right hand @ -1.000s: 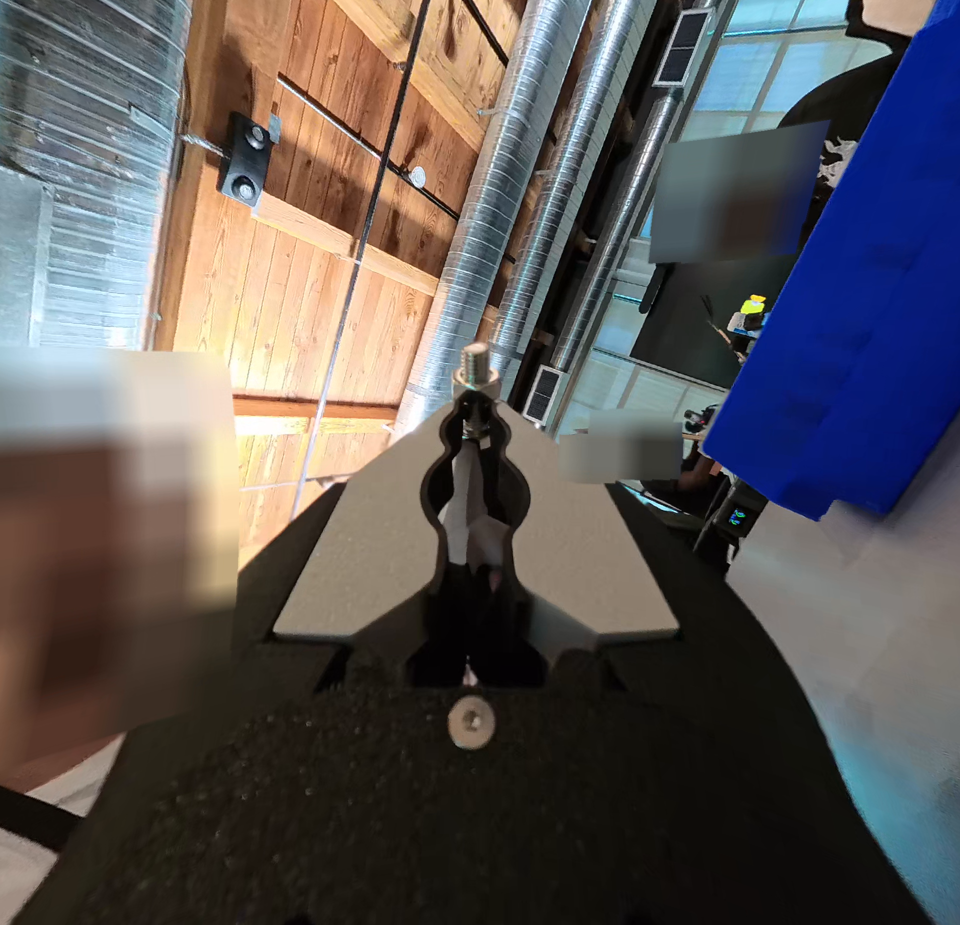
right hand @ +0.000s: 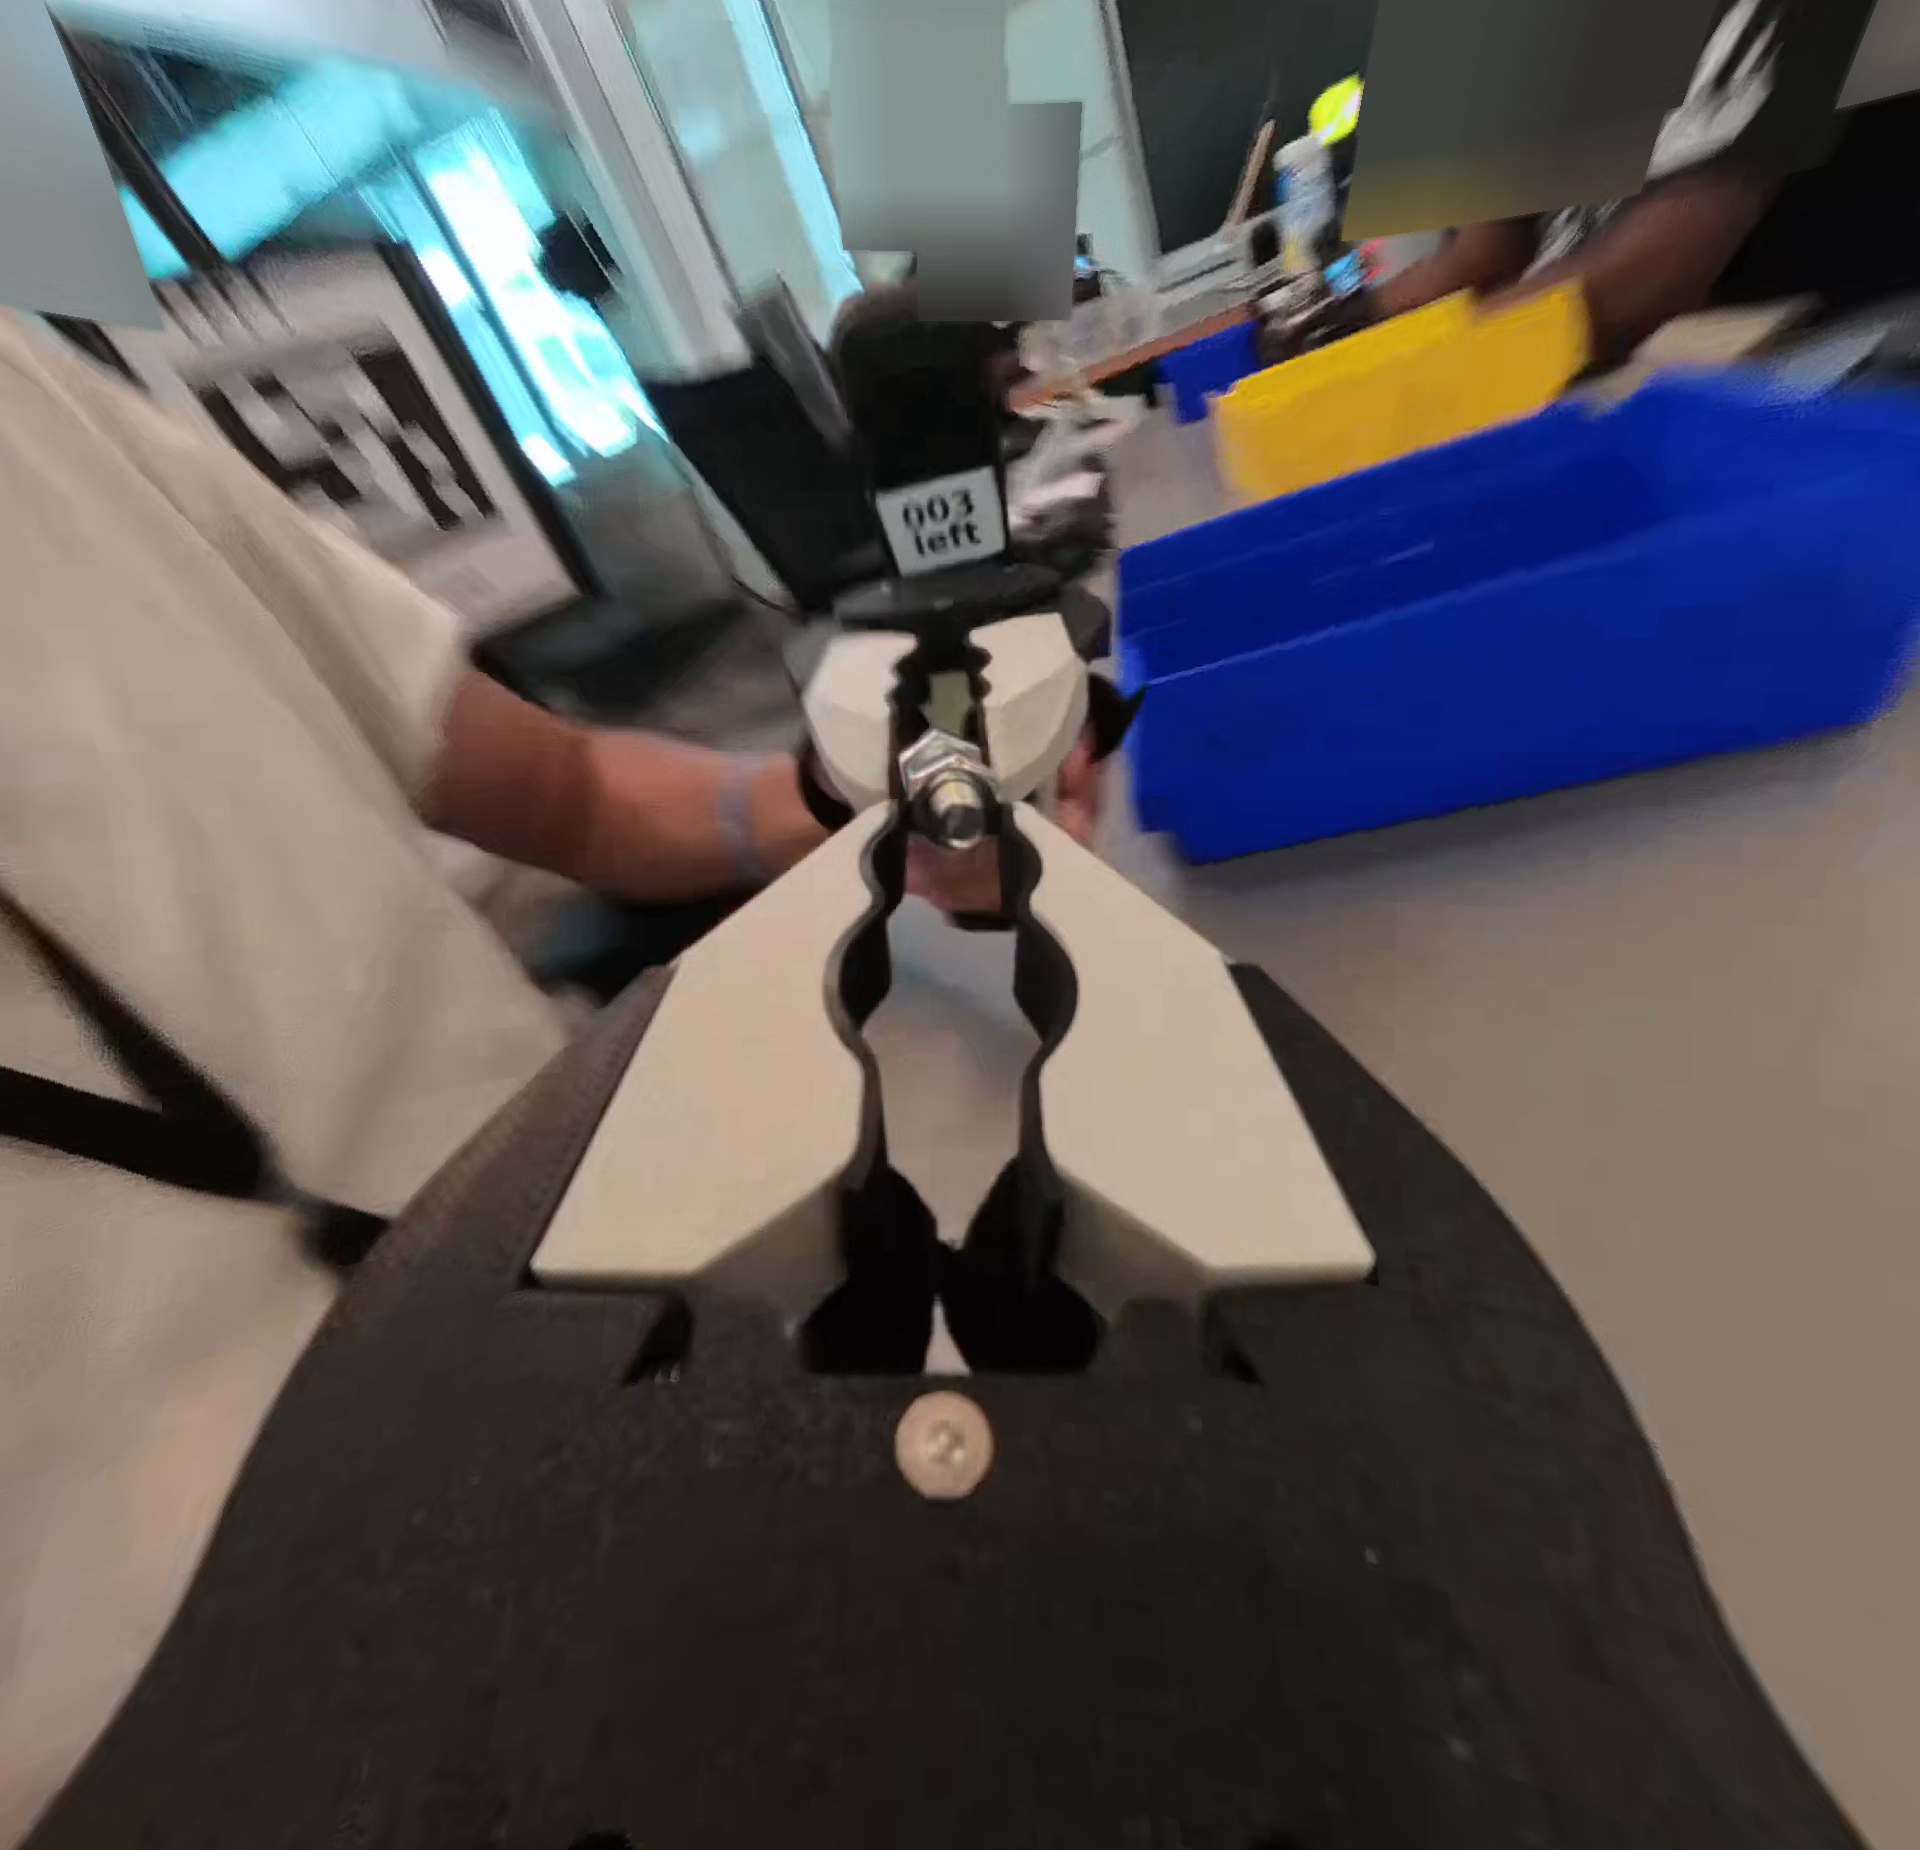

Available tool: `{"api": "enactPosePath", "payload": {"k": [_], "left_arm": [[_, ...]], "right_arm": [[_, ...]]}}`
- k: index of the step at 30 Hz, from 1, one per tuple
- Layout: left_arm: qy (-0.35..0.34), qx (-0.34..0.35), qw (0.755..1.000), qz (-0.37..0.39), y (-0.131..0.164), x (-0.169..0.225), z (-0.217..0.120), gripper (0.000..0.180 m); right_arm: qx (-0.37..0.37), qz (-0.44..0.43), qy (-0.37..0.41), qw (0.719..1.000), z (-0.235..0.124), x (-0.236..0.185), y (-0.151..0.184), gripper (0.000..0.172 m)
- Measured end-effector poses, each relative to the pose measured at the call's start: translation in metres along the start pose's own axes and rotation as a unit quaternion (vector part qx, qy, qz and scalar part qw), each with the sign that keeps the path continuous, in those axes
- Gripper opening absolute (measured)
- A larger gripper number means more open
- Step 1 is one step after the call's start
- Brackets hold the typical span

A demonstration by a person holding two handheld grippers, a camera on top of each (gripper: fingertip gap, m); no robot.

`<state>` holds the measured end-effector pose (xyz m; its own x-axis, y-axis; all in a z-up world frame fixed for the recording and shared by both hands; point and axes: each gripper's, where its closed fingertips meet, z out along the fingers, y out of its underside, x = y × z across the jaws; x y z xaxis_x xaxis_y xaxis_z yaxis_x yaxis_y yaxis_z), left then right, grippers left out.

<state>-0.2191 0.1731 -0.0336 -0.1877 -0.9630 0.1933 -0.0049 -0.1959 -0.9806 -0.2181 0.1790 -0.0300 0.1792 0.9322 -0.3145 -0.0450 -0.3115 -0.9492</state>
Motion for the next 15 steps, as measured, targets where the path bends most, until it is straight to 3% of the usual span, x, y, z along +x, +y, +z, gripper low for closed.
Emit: {"api": "enactPosePath", "payload": {"k": [2, 3, 7, 8, 9, 12, 15], "left_arm": [[0.032, -0.003, 0.995, -0.100, -0.003, 0.002, -0.002, 0.017], [0.041, -0.002, 0.990, -0.132, -0.003, 0.001, -0.002, 0.017], [0.048, -0.015, 0.986, -0.158, 0.002, 0.000, -0.001, 0.017], [0.049, -0.022, 0.986, -0.157, 0.004, 0.001, 0.000, 0.017], [0.048, -0.027, 0.986, -0.156, 0.005, 0.001, 0.000, 0.017], [0.041, -0.031, 0.991, -0.126, 0.007, 0.001, 0.001, 0.017], [0.040, -0.019, 0.998, -0.034, 0.007, 0.002, 0.000, 0.018]], "right_arm": [[-0.040, -0.175, 0.073, 0.981, 0.001, 0.001, 0.005, 0.017], [-0.055, -0.262, 0.116, 0.957, 0.001, 0.003, 0.005, 0.017], [-0.106, -0.532, 0.238, 0.806, -0.003, 0.006, 0.008, 0.017], [-0.110, -0.570, 0.253, 0.774, -0.003, 0.006, 0.008, 0.017], [-0.113, -0.583, 0.261, 0.761, -0.004, 0.006, 0.009, 0.017], [-0.115, -0.533, 0.249, 0.800, -0.004, 0.006, 0.013, 0.017], [-0.097, -0.449, 0.216, 0.862, -0.003, 0.003, 0.014, 0.017]]}}
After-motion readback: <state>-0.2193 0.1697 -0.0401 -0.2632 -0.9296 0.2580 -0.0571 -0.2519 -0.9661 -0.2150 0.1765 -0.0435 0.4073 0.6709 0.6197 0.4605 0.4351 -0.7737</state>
